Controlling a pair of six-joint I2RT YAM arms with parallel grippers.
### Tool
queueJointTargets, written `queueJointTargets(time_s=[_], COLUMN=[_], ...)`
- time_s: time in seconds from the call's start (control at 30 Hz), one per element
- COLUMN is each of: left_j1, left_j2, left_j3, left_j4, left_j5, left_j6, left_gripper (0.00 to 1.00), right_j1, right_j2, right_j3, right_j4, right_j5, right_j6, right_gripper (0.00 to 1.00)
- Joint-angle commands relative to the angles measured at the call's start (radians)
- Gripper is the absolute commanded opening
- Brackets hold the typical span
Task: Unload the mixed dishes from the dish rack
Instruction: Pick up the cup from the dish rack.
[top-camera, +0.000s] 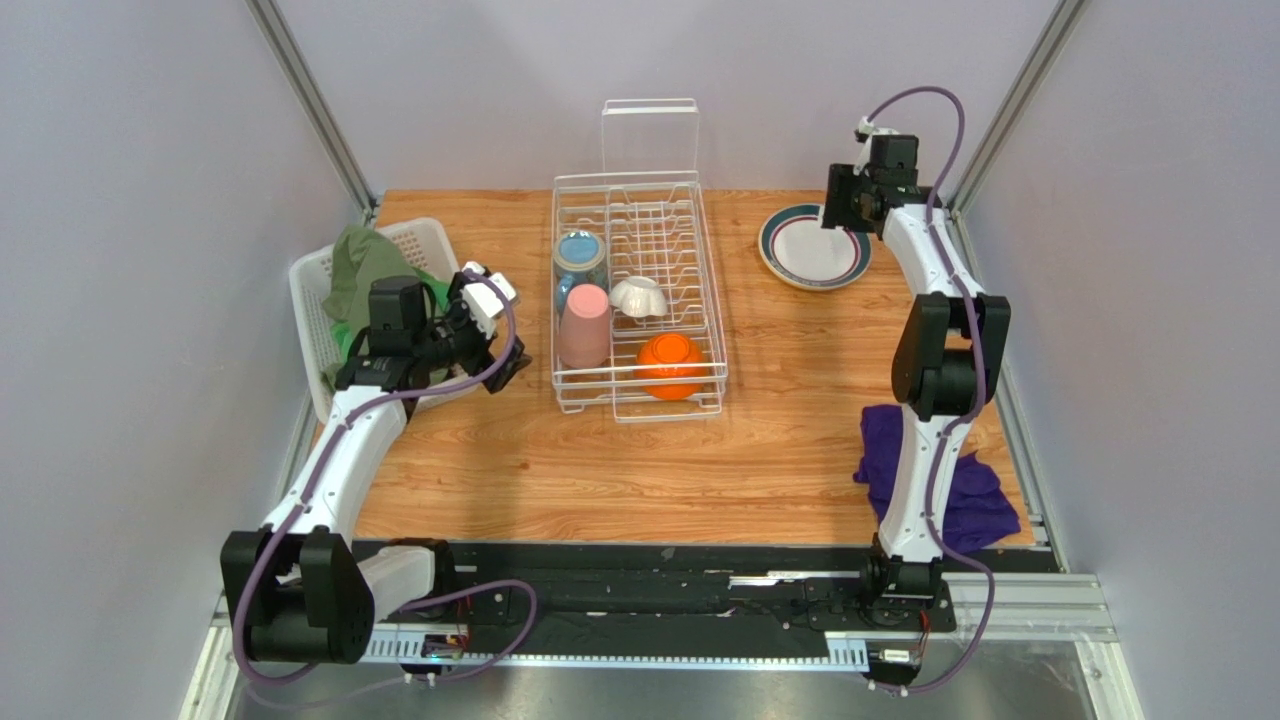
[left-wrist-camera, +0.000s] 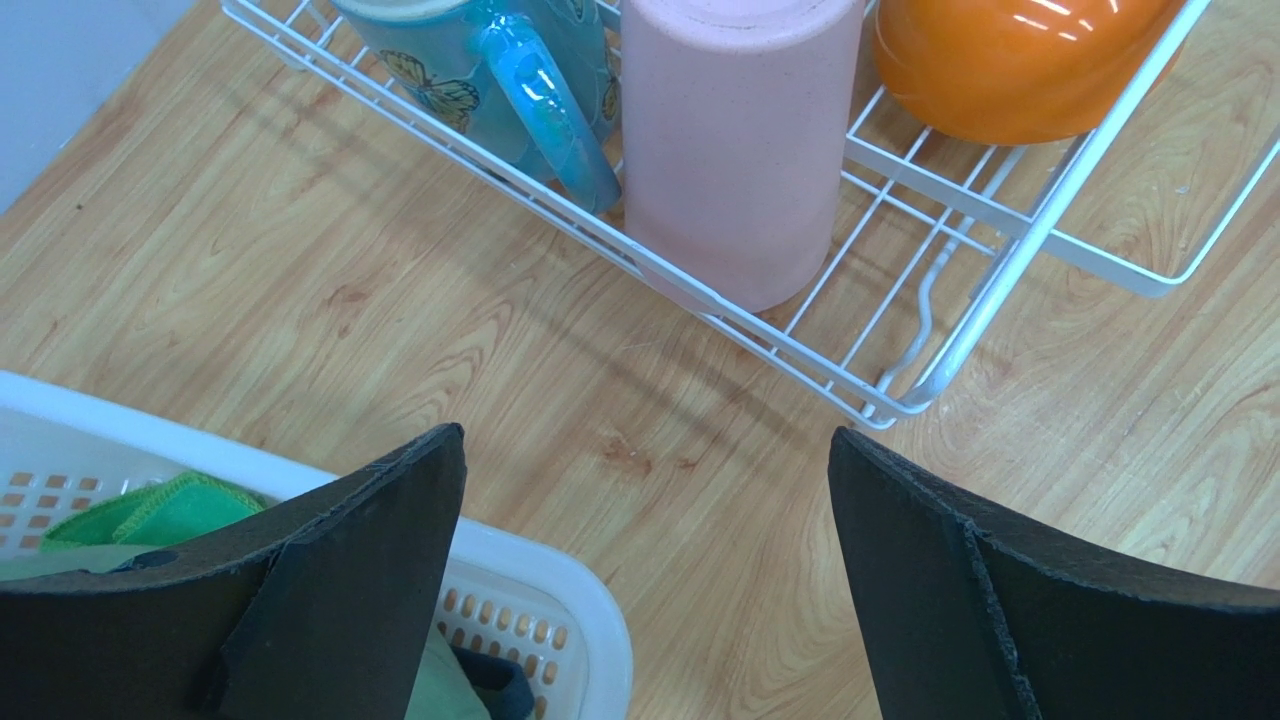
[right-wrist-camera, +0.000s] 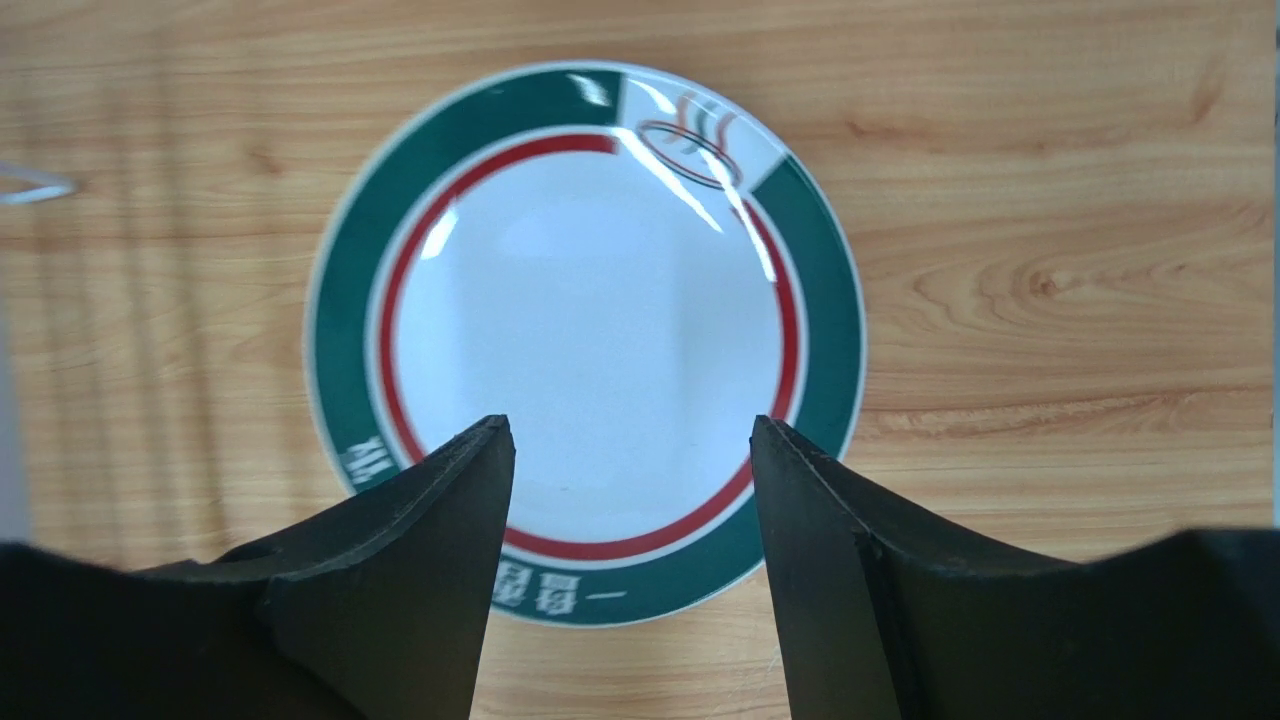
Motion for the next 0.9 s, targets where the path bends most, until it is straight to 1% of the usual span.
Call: queueJointTargets(time_s=[0.0,0.03,0.07,0.2,0.33,0.37,0.4,0.6,0.73,0.8,0.87], left_j1=[0.005,0.005,0.004,-0.010,-0.055,-0.078,-0.088,-0.148,-0.173,-0.187,-0.200], left_j2=[-0.043,-0.046,-0.046,-0.034,-0.007,0.001,0.010,0.115,0.207,0.245,0.265], left_j3=[0.016,0.027,0.034,0.088,0.149,0.160,0.183,0.289,0.343,0.369,0.381], left_j4=[0.023,0.019,0.016,-0.014,-0.024,-0.028,-0.031,-0.074,-0.071,-0.073,-0.076], left_j5=[0.038,0.047,0.054,0.060,-0.012,-0.021,-0.041,-0.080,-0.112,-0.120,-0.120], left_j6=[-0.028,-0.037,-0.056,-0.116,-0.149,-0.149,-0.148,-0.140,-0.140,-0.142,-0.143], left_gripper=[0.99,0.99,0.99,0.99,0.99,0.99,0.99,0.99,0.99,0.99,0.99], right_j1=[0.043,0.084,0.092,0.129,0.169,0.175,0.183,0.195,0.203,0.203,0.203], right_j2=[-0.160,-0.174,-0.189,-0.260,-0.309,-0.318,-0.326,-0.398,-0.439,-0.465,-0.490], right_j3=[-0.038,-0.058,-0.072,-0.118,-0.161,-0.175,-0.181,-0.239,-0.277,-0.293,-0.314], right_j4=[0.081,0.084,0.088,0.091,0.091,0.090,0.090,0.087,0.088,0.085,0.085], right_j5=[0.009,0.003,-0.001,-0.017,-0.018,-0.018,-0.020,-0.041,-0.063,-0.071,-0.081], right_j6=[-0.056,-0.058,-0.059,-0.056,-0.061,-0.061,-0.061,-0.050,-0.051,-0.053,-0.058], right_gripper=[0.64,0.69,0.77,0.79,0.81,0.85,0.87,0.90,0.94,1.00,1.00])
